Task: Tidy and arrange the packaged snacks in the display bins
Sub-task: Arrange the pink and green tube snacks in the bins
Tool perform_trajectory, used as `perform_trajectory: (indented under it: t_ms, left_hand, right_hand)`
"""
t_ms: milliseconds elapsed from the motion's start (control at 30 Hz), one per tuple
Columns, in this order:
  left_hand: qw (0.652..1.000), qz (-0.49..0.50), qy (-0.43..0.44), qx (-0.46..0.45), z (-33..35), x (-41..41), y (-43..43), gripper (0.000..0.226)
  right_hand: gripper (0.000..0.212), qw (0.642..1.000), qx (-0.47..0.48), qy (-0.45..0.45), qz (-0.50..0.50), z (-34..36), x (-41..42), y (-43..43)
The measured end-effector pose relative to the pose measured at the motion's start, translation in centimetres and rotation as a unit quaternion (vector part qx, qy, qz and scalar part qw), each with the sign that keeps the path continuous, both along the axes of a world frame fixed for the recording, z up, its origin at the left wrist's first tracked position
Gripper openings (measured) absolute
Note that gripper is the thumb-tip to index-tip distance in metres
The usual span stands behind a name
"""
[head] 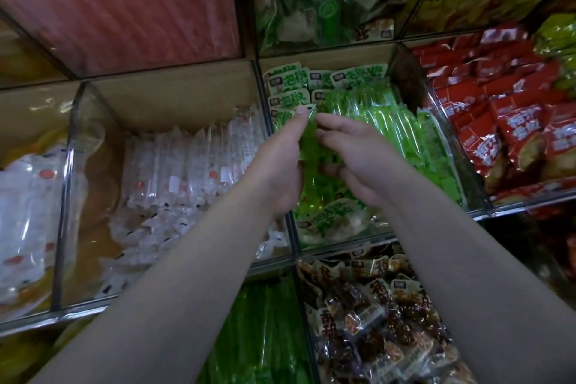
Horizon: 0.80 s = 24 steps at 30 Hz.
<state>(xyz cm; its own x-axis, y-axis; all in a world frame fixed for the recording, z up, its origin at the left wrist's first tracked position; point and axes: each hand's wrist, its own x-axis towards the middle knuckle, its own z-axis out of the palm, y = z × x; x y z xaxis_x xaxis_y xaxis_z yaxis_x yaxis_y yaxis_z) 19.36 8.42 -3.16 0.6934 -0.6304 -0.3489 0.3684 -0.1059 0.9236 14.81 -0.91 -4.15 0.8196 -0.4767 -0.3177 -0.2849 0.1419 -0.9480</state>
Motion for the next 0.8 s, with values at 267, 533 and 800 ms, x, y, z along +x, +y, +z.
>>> perform_trajectory:
  t_ms: [267, 533, 800]
  left_hand:
    - [0.997, 0.045, 0.032, -0.049, 1.9, -0.2, 0.1, 0.043]
    - [0.991, 0.025, 0.044, -0.123, 3.1, -2.0, 3.1, 0.043]
    - [0.984, 0.016, 0.046, -0.170, 3.2, -4.8, 7.4, 0.045]
  right_hand:
    - [0.037, 0.995, 0.049, -0.082, -0.017, 2.3, -0.5, 0.8]
    - [0.065, 0.994, -0.015, -0.111, 0.009, 3.0, -1.9, 4.3]
    - [0.064, 0.989, 0.002, -0.147, 0.006, 3.6, -4.4, 8.3]
